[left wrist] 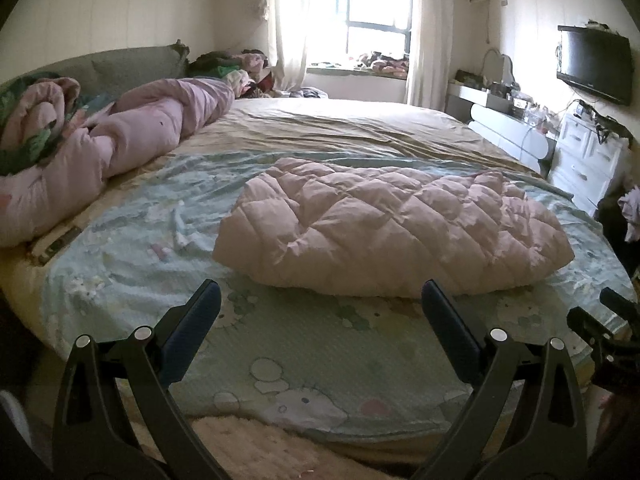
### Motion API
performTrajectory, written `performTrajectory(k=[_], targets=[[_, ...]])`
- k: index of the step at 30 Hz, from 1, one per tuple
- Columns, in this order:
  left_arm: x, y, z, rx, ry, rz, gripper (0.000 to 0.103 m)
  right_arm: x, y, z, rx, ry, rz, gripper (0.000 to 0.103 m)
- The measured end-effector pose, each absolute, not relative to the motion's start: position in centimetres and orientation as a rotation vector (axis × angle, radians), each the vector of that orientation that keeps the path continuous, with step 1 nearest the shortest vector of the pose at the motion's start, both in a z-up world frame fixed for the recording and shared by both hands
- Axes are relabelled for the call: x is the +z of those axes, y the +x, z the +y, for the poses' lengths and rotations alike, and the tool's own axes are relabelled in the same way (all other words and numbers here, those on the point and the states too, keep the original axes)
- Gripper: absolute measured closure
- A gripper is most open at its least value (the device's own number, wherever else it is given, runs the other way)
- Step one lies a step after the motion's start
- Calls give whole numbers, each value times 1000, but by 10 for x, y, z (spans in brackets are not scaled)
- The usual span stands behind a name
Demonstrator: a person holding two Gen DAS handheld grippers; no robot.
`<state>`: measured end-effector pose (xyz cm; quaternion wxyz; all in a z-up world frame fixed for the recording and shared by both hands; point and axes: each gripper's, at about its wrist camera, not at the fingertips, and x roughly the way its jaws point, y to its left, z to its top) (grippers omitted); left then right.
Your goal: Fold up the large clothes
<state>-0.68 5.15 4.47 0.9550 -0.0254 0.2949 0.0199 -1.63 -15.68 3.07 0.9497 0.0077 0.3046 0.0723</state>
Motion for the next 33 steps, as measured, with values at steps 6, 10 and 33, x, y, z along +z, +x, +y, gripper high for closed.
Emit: performTrajectory(k=[6,10,33], targets=[[40,-7,49,41,-50,619,9,33,-19,-158,146,23,606,4],[39,-7,48,41,-50,621,9,35,-19,-157,149,26,599,4],[39,-7,49,43,-51,621,9,36,-17,-152,169,24,602,4]])
